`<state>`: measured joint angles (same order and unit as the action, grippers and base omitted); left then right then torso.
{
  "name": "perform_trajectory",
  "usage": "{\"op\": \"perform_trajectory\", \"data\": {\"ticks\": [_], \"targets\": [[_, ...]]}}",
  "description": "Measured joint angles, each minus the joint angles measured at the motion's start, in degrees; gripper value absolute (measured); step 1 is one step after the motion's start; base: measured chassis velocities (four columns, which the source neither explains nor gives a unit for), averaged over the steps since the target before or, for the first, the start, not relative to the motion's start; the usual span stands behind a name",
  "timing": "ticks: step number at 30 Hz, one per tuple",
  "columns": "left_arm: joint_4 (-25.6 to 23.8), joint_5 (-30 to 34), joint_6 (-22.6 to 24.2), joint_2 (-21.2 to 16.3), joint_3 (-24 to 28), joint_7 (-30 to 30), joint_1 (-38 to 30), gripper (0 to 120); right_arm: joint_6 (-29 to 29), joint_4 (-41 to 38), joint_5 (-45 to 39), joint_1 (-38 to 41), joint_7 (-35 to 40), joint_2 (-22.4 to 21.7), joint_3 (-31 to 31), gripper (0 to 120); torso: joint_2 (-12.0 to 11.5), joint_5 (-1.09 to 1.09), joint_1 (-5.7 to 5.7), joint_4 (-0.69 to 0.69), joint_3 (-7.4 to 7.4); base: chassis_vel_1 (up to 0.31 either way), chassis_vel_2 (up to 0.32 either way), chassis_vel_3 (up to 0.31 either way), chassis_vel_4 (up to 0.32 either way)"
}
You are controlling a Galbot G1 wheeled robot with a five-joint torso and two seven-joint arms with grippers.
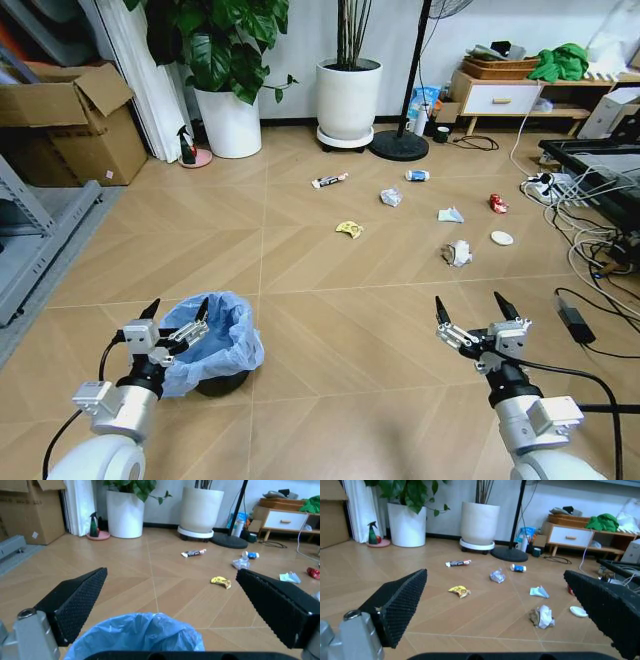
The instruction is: Pick up the trash bin and place the garbage on the floor into it.
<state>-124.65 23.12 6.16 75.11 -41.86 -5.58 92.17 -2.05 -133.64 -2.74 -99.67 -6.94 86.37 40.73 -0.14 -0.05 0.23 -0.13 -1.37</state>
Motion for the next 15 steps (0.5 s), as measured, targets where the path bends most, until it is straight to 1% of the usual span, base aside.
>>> {"op": "perform_trajectory", "data": {"ticks": [12,15], "targets": [[0.5,0.6,0.2,-0.8,-0.4,0.1,-0.3,100,0.0,0.2,0.1,0.2,-0.1,0.1,-0.2,100,0.0,0.00,0.00,0.00,0.00,0.000,0.000,0.000,0.000],[0.5,0.8,1.0,-1.4,-0.5,0.2,-0.3,100,0.0,0.5,0.1,0.3,-0.2,0.1,-0.3,100,0.0,0.00,0.00,0.00,0.00,0.000,0.000,0.000,0.000]]}}
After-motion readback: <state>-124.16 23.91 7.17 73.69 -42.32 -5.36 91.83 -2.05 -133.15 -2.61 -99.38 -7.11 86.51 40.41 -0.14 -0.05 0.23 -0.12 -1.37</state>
